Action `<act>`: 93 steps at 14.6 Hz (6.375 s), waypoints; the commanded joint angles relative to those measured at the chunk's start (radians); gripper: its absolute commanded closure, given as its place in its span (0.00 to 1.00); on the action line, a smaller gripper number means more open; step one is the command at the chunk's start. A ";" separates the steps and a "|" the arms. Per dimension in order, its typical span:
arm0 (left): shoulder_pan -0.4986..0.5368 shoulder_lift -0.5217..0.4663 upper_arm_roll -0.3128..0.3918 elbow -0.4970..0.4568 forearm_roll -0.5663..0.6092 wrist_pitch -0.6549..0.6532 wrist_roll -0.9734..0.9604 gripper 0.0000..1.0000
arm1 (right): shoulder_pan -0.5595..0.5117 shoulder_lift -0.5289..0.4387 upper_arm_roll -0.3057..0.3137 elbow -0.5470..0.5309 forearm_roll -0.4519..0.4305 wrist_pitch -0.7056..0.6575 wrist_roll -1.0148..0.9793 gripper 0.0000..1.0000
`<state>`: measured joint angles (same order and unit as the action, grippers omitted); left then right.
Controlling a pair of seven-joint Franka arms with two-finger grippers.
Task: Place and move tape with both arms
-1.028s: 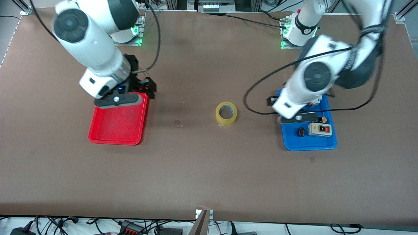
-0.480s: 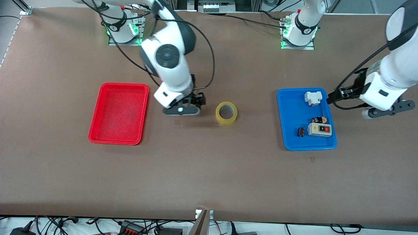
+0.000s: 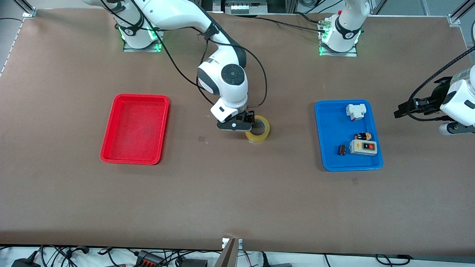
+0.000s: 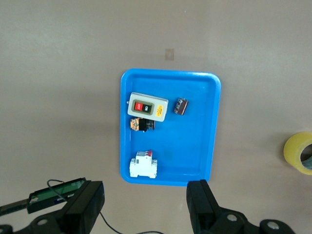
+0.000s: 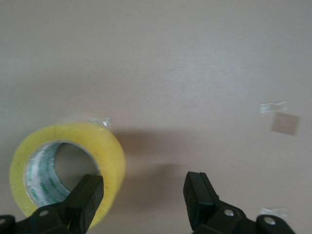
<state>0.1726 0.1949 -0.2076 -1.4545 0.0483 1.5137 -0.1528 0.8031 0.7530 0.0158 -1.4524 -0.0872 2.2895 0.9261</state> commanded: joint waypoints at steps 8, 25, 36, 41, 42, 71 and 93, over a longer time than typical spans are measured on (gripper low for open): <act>-0.231 -0.126 0.229 -0.101 -0.071 0.000 0.191 0.00 | 0.033 0.094 -0.007 0.052 -0.009 0.113 0.054 0.02; -0.245 -0.193 0.214 -0.132 -0.090 -0.009 0.065 0.00 | 0.048 0.157 -0.010 0.124 -0.065 0.082 0.063 0.95; -0.232 -0.201 0.215 -0.145 -0.080 -0.029 0.084 0.00 | -0.073 -0.180 -0.016 0.002 -0.062 -0.174 0.057 0.99; -0.232 -0.206 0.214 -0.155 -0.079 -0.029 0.084 0.00 | -0.247 -0.420 -0.014 -0.316 -0.054 -0.125 -0.137 0.99; -0.232 -0.207 0.214 -0.155 -0.079 -0.027 0.085 0.00 | -0.296 -0.472 -0.013 -0.397 -0.051 -0.102 -0.195 0.98; -0.234 -0.207 0.214 -0.155 -0.079 -0.027 0.084 0.00 | -0.753 -0.434 -0.007 -0.796 0.083 0.226 -0.919 0.11; -0.203 -0.207 0.226 -0.145 -0.079 -0.027 0.100 0.00 | -0.737 -0.799 -0.014 -0.128 0.096 -0.715 -0.799 0.02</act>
<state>-0.0517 0.0161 0.0133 -1.5851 -0.0220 1.4869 -0.0726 0.0657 -0.0677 0.0086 -1.6707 -0.0039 1.6514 0.1121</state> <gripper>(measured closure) 0.000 0.013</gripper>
